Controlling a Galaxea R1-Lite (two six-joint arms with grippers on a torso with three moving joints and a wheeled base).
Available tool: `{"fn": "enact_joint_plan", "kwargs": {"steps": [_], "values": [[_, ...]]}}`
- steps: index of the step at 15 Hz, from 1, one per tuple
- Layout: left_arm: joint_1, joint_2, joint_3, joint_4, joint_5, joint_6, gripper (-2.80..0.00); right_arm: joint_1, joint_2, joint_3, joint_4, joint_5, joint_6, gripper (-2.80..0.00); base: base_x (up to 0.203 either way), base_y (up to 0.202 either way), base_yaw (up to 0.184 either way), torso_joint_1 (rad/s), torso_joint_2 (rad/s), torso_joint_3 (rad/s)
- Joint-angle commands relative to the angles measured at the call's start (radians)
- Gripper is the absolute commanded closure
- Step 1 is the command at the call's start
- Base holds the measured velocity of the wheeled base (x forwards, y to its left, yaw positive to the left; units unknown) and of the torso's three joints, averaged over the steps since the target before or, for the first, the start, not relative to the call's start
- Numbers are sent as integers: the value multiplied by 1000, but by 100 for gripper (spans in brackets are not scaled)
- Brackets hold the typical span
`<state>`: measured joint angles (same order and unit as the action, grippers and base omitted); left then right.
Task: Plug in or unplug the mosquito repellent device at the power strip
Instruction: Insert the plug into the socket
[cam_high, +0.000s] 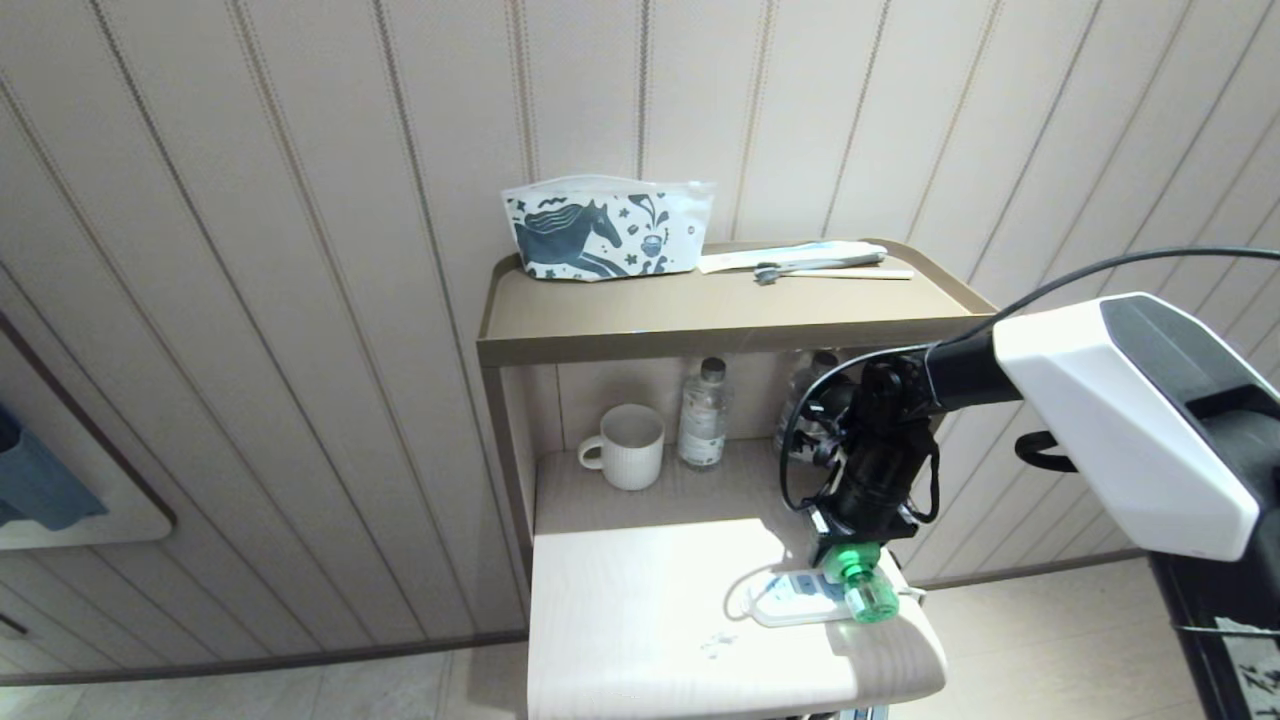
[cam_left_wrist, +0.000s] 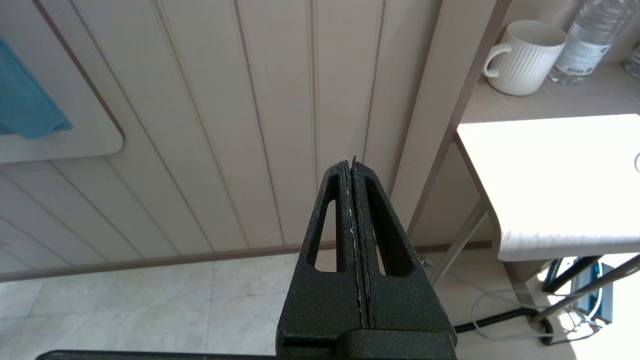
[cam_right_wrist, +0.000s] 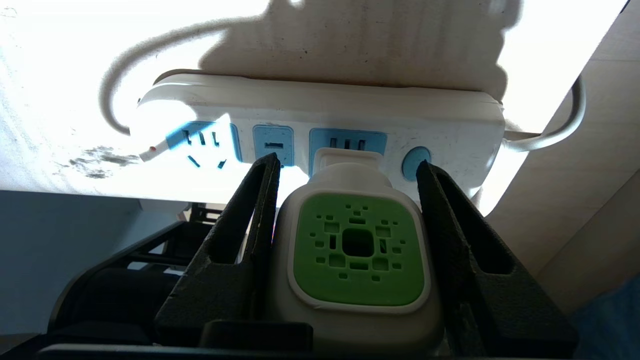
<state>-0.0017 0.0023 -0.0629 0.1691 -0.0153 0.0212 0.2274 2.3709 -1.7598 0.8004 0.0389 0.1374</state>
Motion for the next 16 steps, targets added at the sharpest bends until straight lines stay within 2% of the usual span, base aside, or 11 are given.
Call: {"fn": "enact_joint_plan", "kwargs": {"steps": [1,16], "values": [[0,1,0,1,0,0,0,3,-1,0,5,1,1,0,0,0,0,0,0,0],[0,1,0,1,0,0,0,1,19,6,5,1,11,0,0,0,0,0,0,0]]}}
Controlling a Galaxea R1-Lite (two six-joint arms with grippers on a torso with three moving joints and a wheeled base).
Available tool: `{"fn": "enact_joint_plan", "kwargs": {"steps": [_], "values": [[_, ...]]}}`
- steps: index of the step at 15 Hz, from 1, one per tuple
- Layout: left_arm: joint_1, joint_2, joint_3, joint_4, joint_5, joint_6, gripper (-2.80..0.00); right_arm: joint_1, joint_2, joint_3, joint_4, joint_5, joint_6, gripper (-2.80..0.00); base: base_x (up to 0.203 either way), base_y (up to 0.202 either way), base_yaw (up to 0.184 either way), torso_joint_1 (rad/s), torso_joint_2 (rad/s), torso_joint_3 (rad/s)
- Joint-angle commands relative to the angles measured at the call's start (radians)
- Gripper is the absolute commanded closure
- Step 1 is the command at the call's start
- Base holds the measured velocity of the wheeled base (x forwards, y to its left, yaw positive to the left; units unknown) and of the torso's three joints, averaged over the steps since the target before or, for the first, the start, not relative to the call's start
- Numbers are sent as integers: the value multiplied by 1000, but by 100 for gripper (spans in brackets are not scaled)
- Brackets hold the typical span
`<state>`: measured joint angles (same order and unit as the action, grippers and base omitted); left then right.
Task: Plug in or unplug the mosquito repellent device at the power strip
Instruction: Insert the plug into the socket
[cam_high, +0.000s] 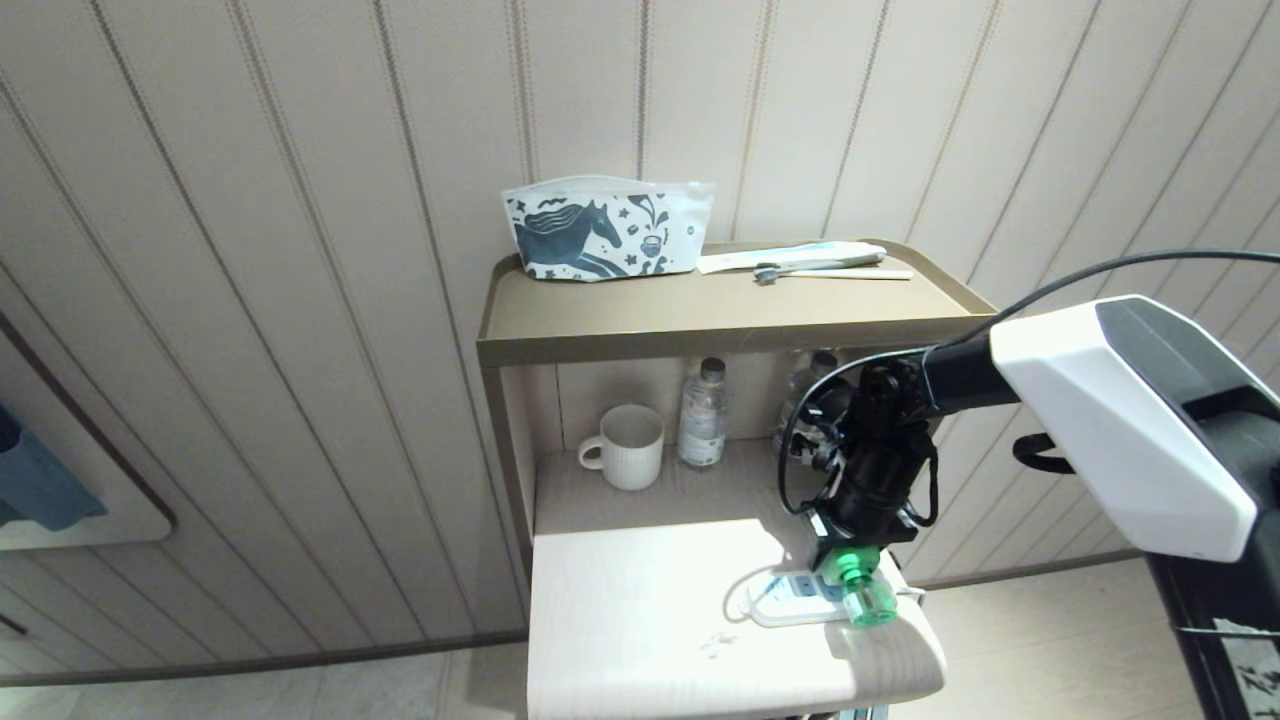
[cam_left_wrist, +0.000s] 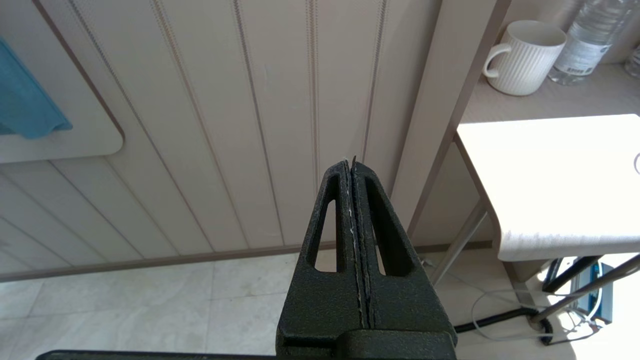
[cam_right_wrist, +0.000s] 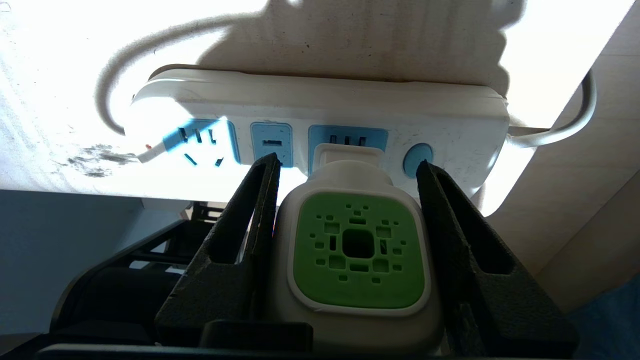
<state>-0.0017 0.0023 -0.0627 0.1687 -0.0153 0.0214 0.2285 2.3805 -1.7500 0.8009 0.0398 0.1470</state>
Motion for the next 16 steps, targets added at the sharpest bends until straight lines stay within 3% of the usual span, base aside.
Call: {"fn": "enact_joint_plan", "kwargs": {"steps": [1,16], "values": [[0,-1,0,2,0,0,0,0,11,-6,4,0,0,0,0,0,0,0,0,0],[0,1,0,2,0,0,0,0,34,-10,-5,0,3,0,0,0,0,0,0,0]]}}
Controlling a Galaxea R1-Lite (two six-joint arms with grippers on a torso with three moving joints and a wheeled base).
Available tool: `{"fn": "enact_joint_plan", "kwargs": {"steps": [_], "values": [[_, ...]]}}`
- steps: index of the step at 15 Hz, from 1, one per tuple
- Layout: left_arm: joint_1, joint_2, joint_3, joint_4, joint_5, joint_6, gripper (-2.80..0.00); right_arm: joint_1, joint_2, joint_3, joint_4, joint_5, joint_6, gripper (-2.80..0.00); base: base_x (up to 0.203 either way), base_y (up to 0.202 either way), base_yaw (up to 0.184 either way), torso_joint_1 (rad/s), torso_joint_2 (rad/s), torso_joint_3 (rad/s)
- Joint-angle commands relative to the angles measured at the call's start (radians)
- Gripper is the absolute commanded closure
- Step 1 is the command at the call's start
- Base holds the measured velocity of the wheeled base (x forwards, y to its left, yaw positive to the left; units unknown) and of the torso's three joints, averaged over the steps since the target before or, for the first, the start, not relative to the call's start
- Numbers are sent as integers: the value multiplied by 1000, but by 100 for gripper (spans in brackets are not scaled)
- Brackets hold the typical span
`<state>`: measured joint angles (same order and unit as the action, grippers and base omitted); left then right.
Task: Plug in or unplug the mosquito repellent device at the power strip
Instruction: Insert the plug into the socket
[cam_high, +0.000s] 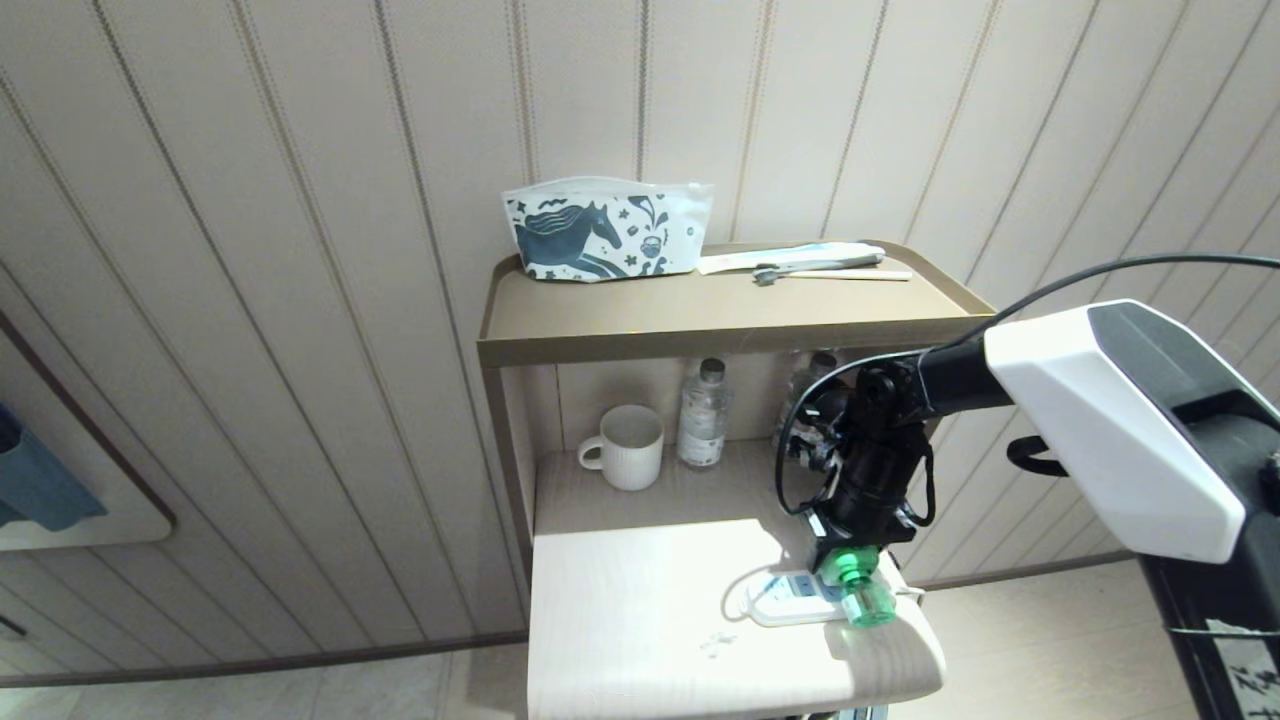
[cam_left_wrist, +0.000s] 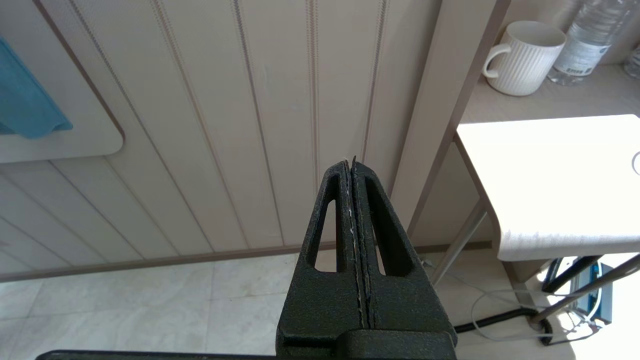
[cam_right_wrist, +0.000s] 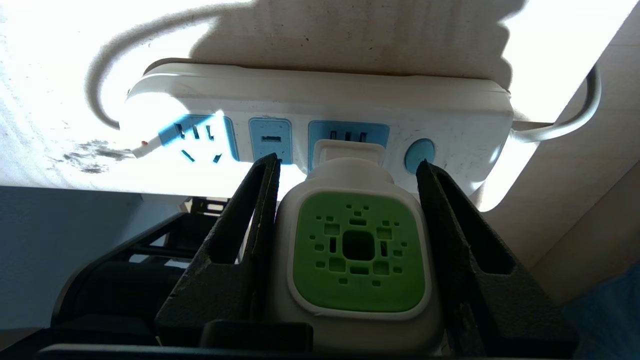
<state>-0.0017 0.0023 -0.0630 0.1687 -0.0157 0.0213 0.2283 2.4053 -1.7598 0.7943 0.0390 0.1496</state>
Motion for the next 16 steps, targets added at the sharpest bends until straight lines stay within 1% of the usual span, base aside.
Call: {"fn": "enact_joint_plan", "kwargs": {"steps": [1,16], "values": [[0,1,0,1,0,0,0,0,11,-1,2,1,1,0,0,0,0,0,0,0],[0,1,0,0,0,0,0,-1,52,7,-13,1,1,0,0,0,0,0,0,0]]}}
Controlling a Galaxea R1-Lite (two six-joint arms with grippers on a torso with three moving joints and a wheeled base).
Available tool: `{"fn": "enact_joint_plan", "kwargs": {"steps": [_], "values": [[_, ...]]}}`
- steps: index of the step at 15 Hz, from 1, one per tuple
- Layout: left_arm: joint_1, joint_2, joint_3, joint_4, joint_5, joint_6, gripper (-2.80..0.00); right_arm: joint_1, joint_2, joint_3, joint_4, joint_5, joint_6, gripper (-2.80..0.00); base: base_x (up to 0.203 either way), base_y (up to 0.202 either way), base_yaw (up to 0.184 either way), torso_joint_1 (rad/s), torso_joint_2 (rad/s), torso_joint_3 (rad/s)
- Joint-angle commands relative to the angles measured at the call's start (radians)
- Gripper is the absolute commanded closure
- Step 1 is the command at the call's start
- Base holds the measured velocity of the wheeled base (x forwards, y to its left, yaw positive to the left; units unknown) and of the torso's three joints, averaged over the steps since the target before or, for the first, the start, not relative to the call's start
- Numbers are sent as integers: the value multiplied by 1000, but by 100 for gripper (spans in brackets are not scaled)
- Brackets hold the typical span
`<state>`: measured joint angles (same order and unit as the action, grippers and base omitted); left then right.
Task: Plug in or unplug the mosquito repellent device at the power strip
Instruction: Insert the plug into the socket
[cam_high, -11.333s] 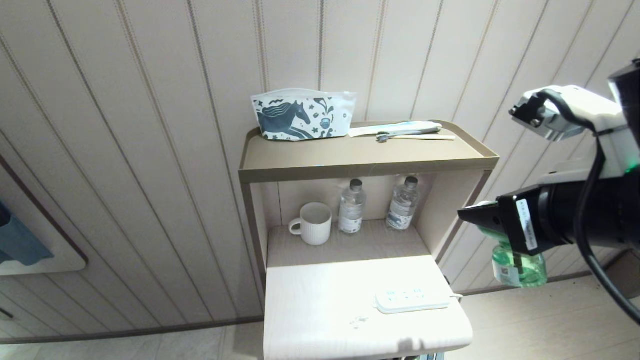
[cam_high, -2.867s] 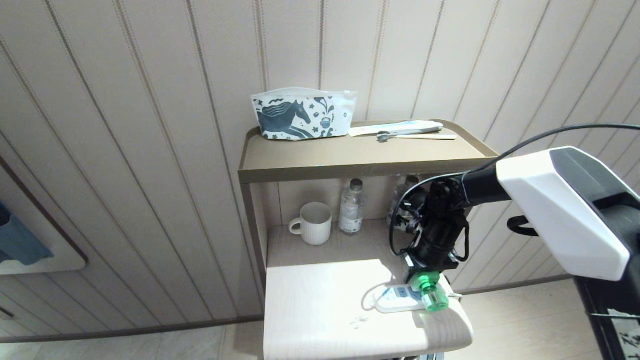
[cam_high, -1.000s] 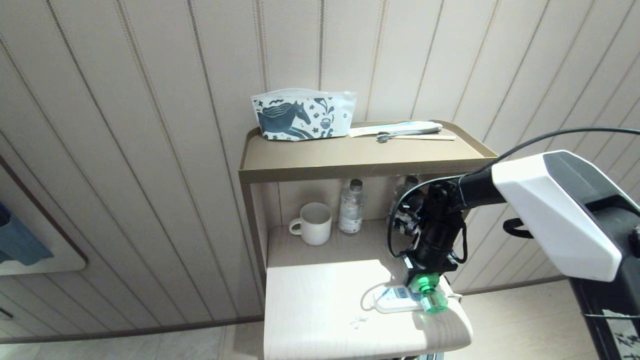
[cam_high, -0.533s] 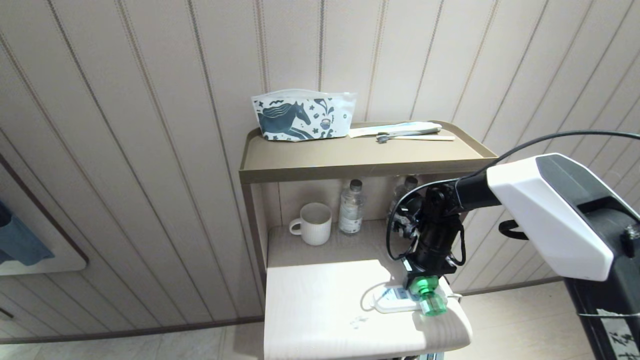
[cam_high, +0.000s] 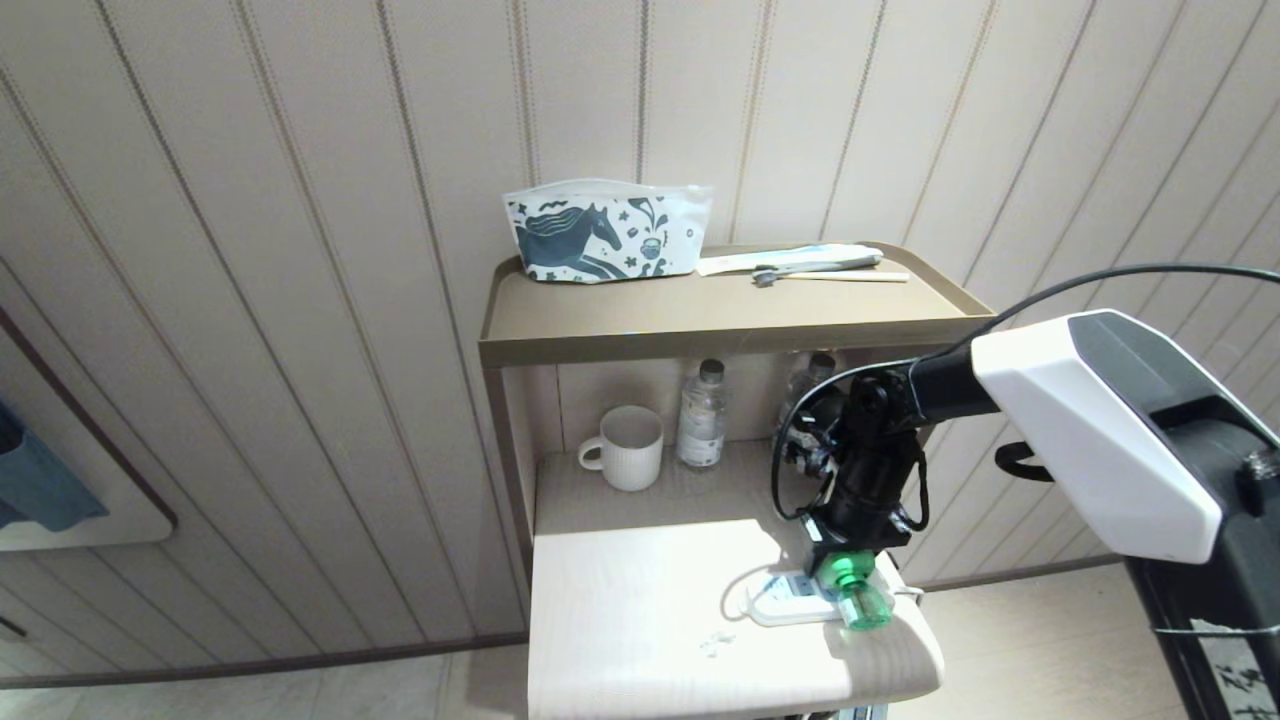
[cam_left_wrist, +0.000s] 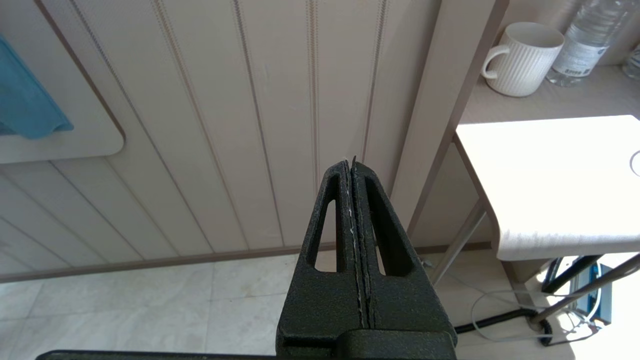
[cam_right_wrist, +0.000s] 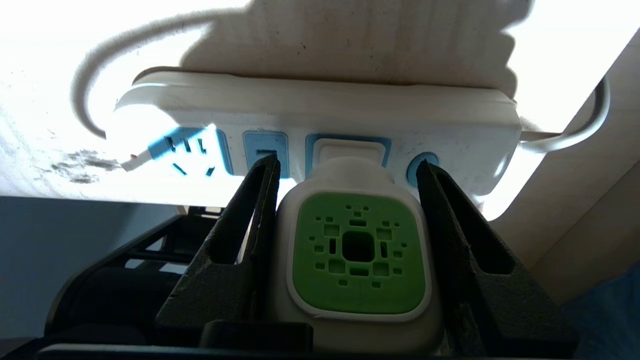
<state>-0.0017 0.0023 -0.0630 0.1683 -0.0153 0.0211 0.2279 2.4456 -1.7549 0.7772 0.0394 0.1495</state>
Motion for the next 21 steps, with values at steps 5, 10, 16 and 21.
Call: {"fn": "enact_joint_plan", "kwargs": {"steps": [5,10,16,21], "values": [[0,1,0,2,0,0,0,-1,19,2,4,1,1,0,0,0,0,0,0,0],[0,1,0,2,0,0,0,-1,4,6,4,-1,1,0,0,0,0,0,0,0],[0,1,0,1,0,0,0,-2,-8,-4,4,-6,1,0,0,0,0,0,0,0],[0,1,0,0,0,0,0,-5,-10,-5,4,-6,1,-280,0,0,0,0,0,0]]}}
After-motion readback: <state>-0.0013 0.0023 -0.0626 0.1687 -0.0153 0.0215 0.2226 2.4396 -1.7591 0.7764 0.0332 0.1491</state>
